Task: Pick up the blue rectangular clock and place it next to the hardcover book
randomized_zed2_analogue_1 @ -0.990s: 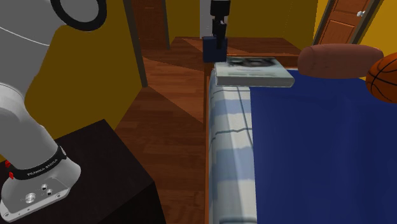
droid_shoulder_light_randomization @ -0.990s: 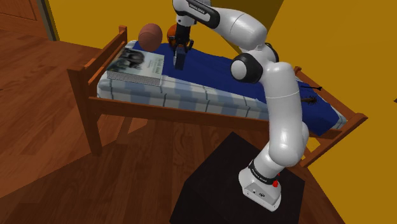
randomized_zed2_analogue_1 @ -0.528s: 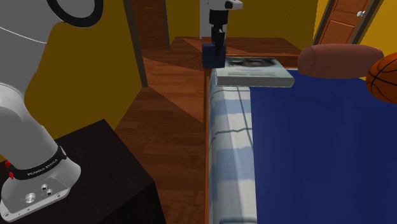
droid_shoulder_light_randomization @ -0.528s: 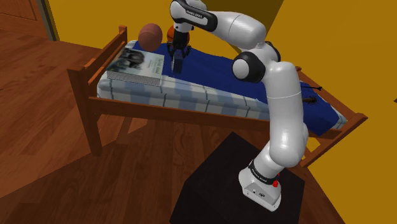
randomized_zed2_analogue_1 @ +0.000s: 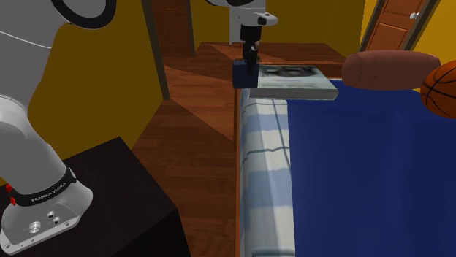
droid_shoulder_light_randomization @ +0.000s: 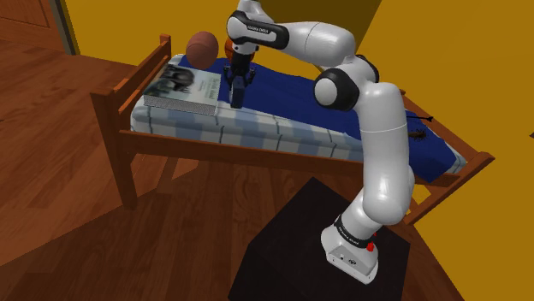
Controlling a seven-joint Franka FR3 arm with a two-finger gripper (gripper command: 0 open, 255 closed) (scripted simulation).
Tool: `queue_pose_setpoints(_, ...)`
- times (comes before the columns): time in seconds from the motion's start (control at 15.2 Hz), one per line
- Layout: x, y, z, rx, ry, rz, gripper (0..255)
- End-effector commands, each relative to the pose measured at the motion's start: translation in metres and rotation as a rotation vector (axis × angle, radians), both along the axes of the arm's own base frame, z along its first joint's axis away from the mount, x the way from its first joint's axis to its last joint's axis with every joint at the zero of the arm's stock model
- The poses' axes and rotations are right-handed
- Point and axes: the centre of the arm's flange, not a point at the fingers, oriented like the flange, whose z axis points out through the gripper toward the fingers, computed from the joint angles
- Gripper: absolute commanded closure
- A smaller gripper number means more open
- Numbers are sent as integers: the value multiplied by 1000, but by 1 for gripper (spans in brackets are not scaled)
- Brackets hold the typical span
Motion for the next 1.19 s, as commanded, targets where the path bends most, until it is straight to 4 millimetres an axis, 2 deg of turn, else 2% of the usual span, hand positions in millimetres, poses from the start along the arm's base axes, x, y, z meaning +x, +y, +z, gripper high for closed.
queue_pose_setpoints(0.0,0,1,-11,0,-1,0,255)
queue_pose_setpoints(0.92,0,1,-84,0,-1,0,255)
queue_pose_setpoints(0.99,0,1,-95,0,-1,0,255)
queue_pose_setpoints(1.12,0,1,-95,0,-1,0,255)
